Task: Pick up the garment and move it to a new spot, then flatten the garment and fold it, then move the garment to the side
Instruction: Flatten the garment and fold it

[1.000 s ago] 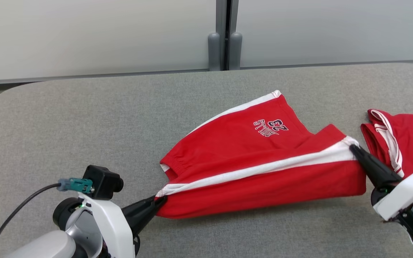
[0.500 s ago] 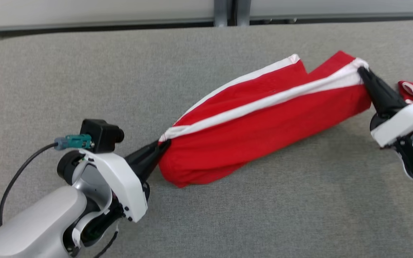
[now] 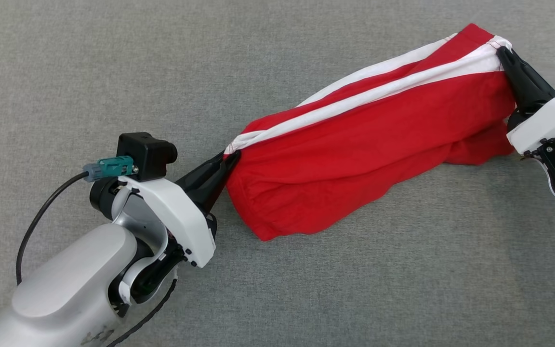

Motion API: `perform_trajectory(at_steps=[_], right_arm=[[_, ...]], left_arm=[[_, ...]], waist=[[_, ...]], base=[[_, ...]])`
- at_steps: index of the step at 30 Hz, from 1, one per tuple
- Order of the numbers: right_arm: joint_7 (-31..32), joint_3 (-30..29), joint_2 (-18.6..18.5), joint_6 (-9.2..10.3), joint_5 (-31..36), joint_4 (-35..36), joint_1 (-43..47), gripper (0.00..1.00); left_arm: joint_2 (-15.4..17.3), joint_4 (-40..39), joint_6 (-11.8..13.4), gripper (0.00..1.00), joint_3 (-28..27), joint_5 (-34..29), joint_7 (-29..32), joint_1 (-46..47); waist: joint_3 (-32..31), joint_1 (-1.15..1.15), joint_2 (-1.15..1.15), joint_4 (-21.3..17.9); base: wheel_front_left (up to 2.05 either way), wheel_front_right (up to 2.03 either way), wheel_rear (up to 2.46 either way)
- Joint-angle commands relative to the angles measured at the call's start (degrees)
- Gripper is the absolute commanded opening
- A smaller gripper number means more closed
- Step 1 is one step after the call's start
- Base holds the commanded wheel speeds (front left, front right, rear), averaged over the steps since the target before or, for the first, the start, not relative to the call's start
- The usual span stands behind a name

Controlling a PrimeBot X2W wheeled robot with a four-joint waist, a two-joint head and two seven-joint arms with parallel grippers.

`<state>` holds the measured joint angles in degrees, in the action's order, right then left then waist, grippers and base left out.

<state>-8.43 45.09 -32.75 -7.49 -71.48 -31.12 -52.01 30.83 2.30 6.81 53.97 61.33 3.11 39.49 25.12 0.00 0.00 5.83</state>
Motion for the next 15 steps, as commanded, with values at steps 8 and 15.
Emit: perform_trajectory(at_steps=[8,15], right_arm=[[-0.8,2.6,1.2,-0.02,-1.6,-3.3,-1.2,1.00],[-4.1,4.2,1.8,-0.02,-3.0,-3.3,1.3,1.00]], left_arm=[[-2.0,4.0,-1.7,1.00,0.3,0.4,-0.4,1.6],[-0.1,4.8,-1.1,1.00,-0.1,0.4,-1.5,-0.8]], waist=[[0.0,0.00,0.00,0.8],[-5.0,0.00,0.00,-0.9]], base=[[0.00,0.00,0.00],[0.00,0.00,0.00]])
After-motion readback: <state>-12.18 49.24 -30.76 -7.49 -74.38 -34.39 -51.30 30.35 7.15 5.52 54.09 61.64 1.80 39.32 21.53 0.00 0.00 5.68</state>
